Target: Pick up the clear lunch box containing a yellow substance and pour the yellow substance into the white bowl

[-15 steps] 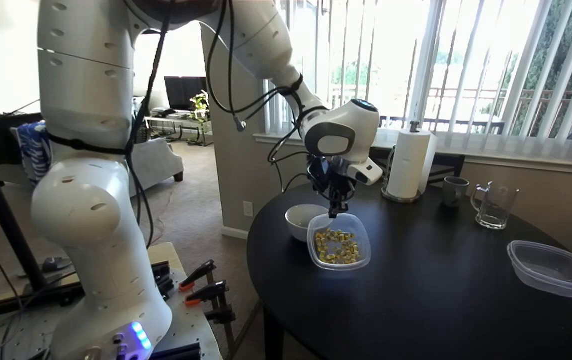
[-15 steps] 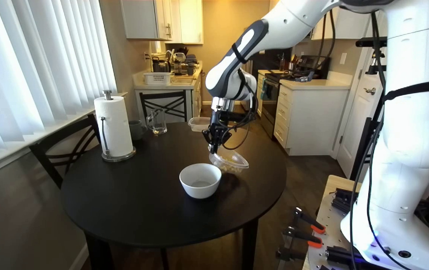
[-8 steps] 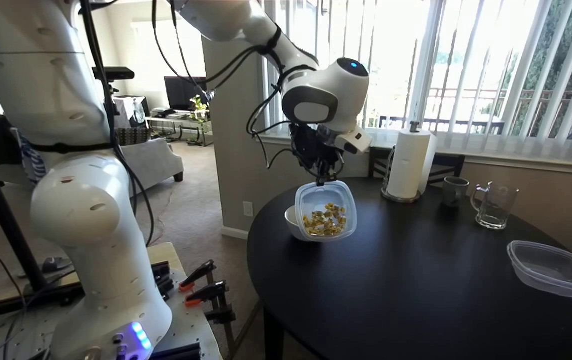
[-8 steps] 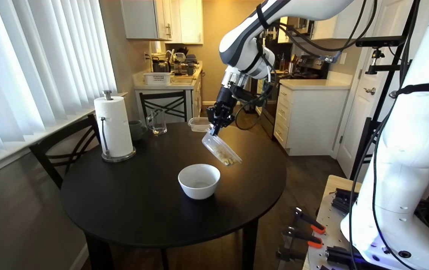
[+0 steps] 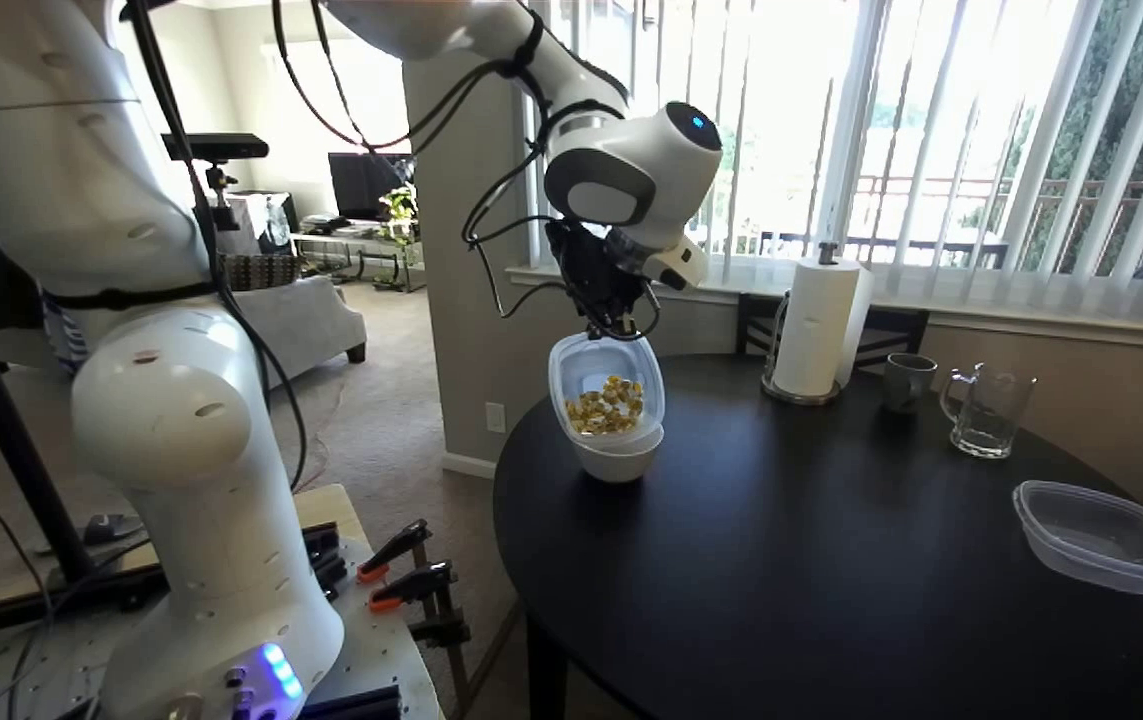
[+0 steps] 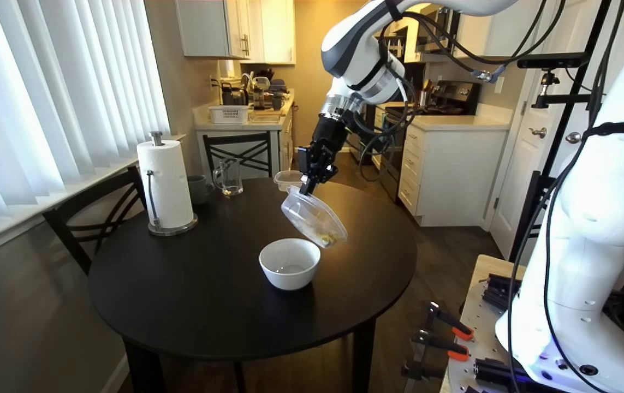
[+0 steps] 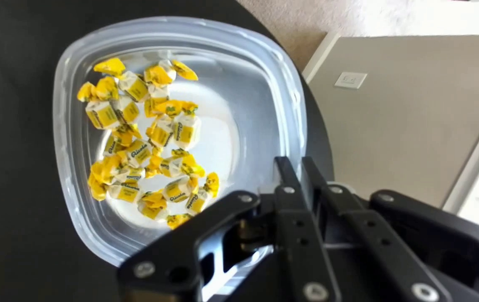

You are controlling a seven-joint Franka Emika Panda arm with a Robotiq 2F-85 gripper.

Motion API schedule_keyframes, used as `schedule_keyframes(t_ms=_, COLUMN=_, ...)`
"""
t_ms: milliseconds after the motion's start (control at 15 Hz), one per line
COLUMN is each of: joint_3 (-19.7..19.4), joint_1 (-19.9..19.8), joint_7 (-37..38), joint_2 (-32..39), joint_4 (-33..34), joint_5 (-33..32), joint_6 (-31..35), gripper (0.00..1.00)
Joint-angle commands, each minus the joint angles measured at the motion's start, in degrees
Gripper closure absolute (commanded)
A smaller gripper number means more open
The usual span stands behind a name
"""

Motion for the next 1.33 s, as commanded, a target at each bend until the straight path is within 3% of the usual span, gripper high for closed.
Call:
schedule_keyframes(t_ms=0, joint_3=-1.3, joint_1=1.2, joint_7=-6.5, joint_2=-1.4, joint_4=0.4, joint_5=5.1, joint_6=-6.2, gripper=0.98)
schedule_keyframes(t_ms=400, joint_3=-4.0, joint_1=0.0, joint_7=-16.6, joint_2=3.6, joint_4=6.0, joint_5=12.3, joint_6=-24.4, gripper=0.98)
schedule_keyframes(t_ms=733, joint_3=-4.6, joint_1=-1.4, joint_7=-19.6, joint_2=12.8, joint_4=13.6, joint_5=17.1, joint_6=-39.6, gripper=0.98)
schedule_keyframes(t_ms=1267, joint_3=-4.1, joint_1=-5.2, joint_7=-17.1, joint_2=28.1, joint_4=27.2, joint_5=23.8, joint_6=-51.0, gripper=0.98)
